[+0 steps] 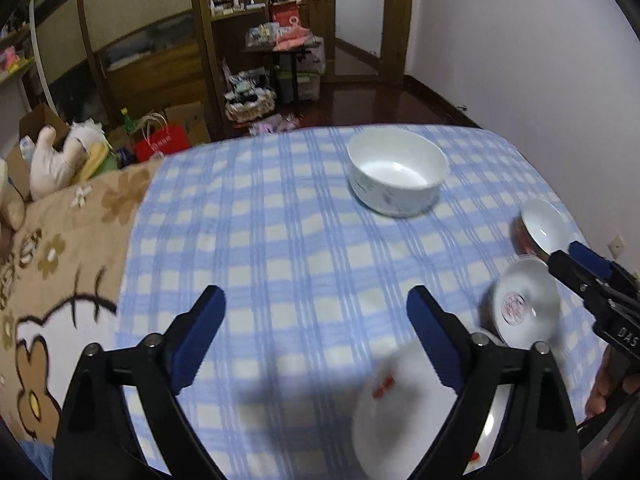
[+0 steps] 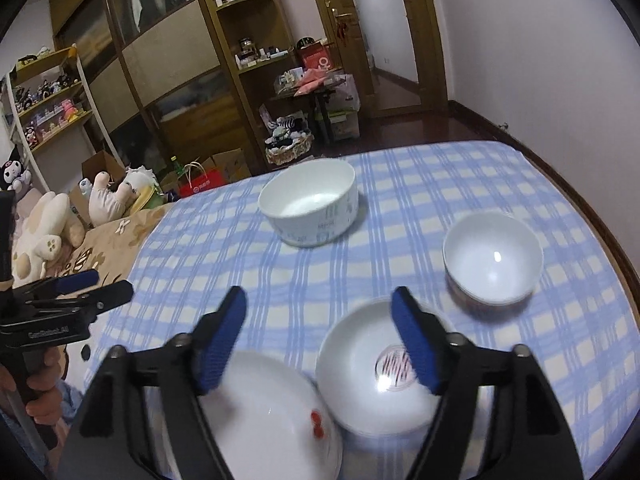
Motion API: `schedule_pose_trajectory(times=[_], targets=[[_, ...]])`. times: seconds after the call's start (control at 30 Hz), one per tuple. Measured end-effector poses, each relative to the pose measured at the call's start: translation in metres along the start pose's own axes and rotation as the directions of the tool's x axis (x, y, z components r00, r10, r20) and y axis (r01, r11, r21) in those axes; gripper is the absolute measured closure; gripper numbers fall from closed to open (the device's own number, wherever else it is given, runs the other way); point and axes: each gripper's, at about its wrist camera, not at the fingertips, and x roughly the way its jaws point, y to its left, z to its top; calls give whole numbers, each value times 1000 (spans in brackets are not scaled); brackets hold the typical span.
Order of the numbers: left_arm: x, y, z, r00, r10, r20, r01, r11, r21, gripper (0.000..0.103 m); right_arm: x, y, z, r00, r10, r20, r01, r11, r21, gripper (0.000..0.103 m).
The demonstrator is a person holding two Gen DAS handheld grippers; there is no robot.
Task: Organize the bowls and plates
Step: 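Move both tools to opposite rims of the large white patterned bowl, then close both tools on the patterned bowl's rims and lift it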
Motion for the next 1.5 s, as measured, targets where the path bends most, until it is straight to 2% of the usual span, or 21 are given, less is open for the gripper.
schedule_pose_trajectory(times=[0.07, 0.33, 0.63, 0.7, 0.77, 0.83, 0.9, 1.03, 1.13, 1.27, 1.33, 1.4, 1.43, 1.47, 1.5], targets=[[10, 0, 14, 1000, 7, -4, -7, 1000, 23, 9, 12, -4, 11, 1000, -1, 4, 1, 1000, 2, 12], [65, 3, 63, 998, -28, -57, 29, 999, 23, 9, 62, -19, 53, 1000, -4, -10, 5, 1000, 26, 12], [124, -6, 105, 993, -54, -109, 55, 998, 6, 9, 114, -25, 98, 998, -11, -59, 14, 999, 49, 12], [133, -9, 112, 991, -76, -113, 78, 997, 13, 9, 125, -27, 105, 997, -17, -69, 20, 998, 55, 12], [143, -11, 116, 989, -96, -116, 98, 995, 16, 9, 136, -30, 109, 996, -14, -83, 20, 998, 66, 12], [157, -13, 120, 988, -92, -126, 95, 995, 18, 9, 150, -34, 112, 994, 1, -108, 7, 997, 72, 12], [170, -16, 122, 986, -87, -141, 90, 996, 14, 9, 161, -34, 112, 992, -18, -126, 25, 998, 55, 12], [191, -21, 124, 983, -67, -168, 72, 997, 23, 9, 186, -36, 108, 984, -36, -173, 44, 998, 45, 12], [206, -29, 124, 980, -26, -195, 36, 998, 49, 9, 199, -37, 106, 980, -55, -194, 63, 997, 35, 12], [219, -34, 126, 976, -14, -218, 27, 998, 56, 9, 213, -37, 108, 975, -57, -216, 66, 997, 37, 12], [224, -37, 127, 974, -17, -227, 31, 998, 57, 15, 220, -39, 109, 972, -38, -233, 50, 998, 48, 13], [228, -40, 129, 970, -20, -241, 36, 997, 63, 23, 223, -40, 110, 971, -33, -235, 48, 997, 57, 15], [230, -42, 129, 968, -26, -249, 44, 997, 65, 26, 225, -42, 111, 970, -30, -242, 46, 997, 61, 25], [232, -44, 130, 966, -30, -257, 49, 997, 67, 30, 228, -43, 111, 967, -28, -253, 46, 997, 65, 39], [235, -45, 130, 964, -31, -266, 50, 997, 66, 37, 232, -46, 111, 962, -25, -272, 47, 996, 76, 46]])
